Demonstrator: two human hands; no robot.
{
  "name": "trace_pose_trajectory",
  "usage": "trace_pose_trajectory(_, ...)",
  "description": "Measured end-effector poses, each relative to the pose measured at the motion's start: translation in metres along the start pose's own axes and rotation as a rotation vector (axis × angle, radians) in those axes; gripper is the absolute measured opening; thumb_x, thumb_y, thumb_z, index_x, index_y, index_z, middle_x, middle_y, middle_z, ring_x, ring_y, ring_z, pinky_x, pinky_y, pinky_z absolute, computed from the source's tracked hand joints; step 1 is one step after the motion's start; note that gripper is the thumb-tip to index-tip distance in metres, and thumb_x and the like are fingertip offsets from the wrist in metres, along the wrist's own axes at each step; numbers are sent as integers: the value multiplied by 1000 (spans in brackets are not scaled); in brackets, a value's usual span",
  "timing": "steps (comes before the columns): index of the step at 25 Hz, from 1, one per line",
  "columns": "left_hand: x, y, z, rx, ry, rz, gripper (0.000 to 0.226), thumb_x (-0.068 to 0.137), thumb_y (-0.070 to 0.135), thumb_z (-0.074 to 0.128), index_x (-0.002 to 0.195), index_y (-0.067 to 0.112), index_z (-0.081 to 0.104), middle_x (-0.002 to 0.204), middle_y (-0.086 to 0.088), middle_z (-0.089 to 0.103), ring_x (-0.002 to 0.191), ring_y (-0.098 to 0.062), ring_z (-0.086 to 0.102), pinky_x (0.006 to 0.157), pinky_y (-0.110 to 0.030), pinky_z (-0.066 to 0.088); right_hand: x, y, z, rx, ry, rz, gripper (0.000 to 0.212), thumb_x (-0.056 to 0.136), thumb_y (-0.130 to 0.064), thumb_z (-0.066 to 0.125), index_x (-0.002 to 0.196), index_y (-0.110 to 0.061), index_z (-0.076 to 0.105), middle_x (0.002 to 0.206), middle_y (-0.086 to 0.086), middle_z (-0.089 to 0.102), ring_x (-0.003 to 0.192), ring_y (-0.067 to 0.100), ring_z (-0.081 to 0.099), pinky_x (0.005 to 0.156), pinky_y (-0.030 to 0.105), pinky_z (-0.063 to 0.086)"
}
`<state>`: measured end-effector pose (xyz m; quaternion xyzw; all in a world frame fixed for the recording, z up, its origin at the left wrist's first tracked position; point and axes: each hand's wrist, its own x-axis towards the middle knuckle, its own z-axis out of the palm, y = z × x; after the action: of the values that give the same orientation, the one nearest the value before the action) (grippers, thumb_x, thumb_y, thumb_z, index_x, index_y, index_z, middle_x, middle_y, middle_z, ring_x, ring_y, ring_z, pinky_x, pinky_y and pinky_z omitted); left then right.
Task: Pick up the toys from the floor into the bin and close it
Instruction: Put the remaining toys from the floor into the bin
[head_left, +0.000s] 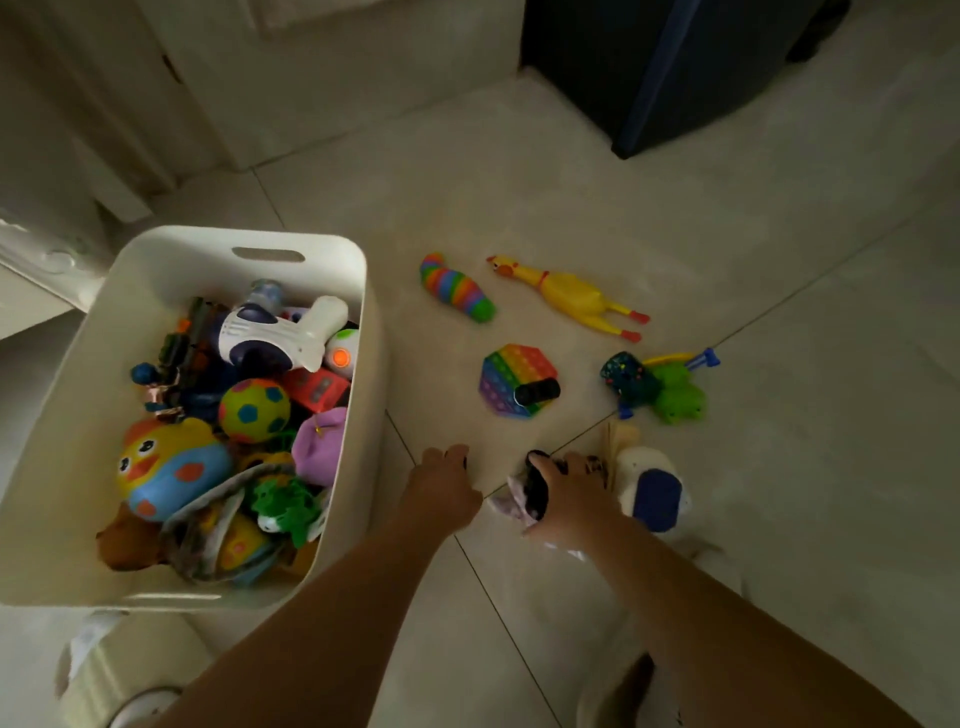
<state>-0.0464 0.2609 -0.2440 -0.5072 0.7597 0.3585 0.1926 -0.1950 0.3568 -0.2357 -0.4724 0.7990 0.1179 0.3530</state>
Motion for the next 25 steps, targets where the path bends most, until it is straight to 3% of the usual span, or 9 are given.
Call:
trace_pose_trajectory(3, 5, 7, 6, 144, 56, 137, 82, 83, 34, 67, 151, 28, 20, 152, -10, 28, 136, -31, 32, 109, -38, 36, 4, -5, 0, 128, 208, 50, 56, 84, -58, 51, 132, -29, 46, 127, 4, 51, 115, 25, 51, 98, 39, 45)
trace_pose_trajectory(7, 2, 24, 1, 41, 66, 366, 100, 70, 46, 77, 151, 27, 22, 156, -3, 28, 142, -26, 26, 116, -40, 27, 9, -7, -46, 719, 162, 47, 23, 84, -27, 63, 106, -21, 62, 99, 3, 65, 94, 22, 64, 81, 34, 54)
trace_pose_trajectory(11, -6, 27, -21, -298, 216, 311, 58, 61, 36, 82, 111, 23, 55, 106, 6, 56, 96, -14, 59, 83, -30, 53, 9, -19, -72, 1300, -77, 158, 27, 92, -42, 54, 100, -17, 62, 101, 12, 65, 98, 30, 67, 88, 42, 56)
trace_pose_trajectory(12, -11, 25, -27, -361, 224, 259, 47, 63, 32, 82, 100, 21, 55, 95, 6, 56, 85, -12, 60, 75, -26, 55, 10, -18, -69, 1209, -50, 164, 32, 96, -44, 48, 107, -17, 60, 104, 11, 65, 100, 30, 65, 89, 39, 53)
trace_pose_trajectory(15, -18, 8, -32, -731, 120, 81, 24, 76, 15, 78, 76, 21, 54, 73, 3, 58, 57, -4, 59, 50, -12, 47, 16, -3, -40, 215, 129, -38, 32, 97, -27, 44, 123, -13, 56, 115, 8, 63, 105, 26, 61, 93, 35, 47)
trace_pose_trajectory(18, -25, -11, -24, -996, -9, -97, 3, 86, 9, 68, 88, 10, 66, 76, -3, 64, 55, 1, 63, 45, -7, 44, -9, 1, 6, -206, 13, -195, 39, 95, -40, 48, 129, -21, 49, 121, 6, 59, 110, 24, 55, 98, 37, 44)
trace_pose_trajectory(20, -24, -22, -12, -1106, -11, -162, 23, 87, 8, 66, 108, -1, 66, 79, -4, 66, 63, -4, 64, 48, -8, 46, -18, 4, 43, -288, 72, -144, 45, 90, -38, 59, 129, -22, 47, 122, 4, 56, 110, 21, 53, 99, 35, 42)
trace_pose_trajectory(23, -21, -33, -4, -1310, 60, -316, 23, 89, 16, 64, 108, 5, 68, 79, -4, 65, 68, -8, 61, 62, -17, 47, 2, -2, 45, 66, 23, -31, 38, 88, -35, 60, 121, -19, 52, 105, -1, 63, 92, 13, 61, 86, 30, 52)
trace_pose_trajectory(25, -19, -33, -5, -1445, 47, -382, 12, 90, 21, 61, 95, 13, 67, 87, -5, 64, 79, -13, 58, 74, -26, 44, 17, -26, 25, 891, -466, -100, 36, 90, -29, 55, 122, -13, 54, 96, 3, 66, 80, 13, 65, 73, 32, 56)
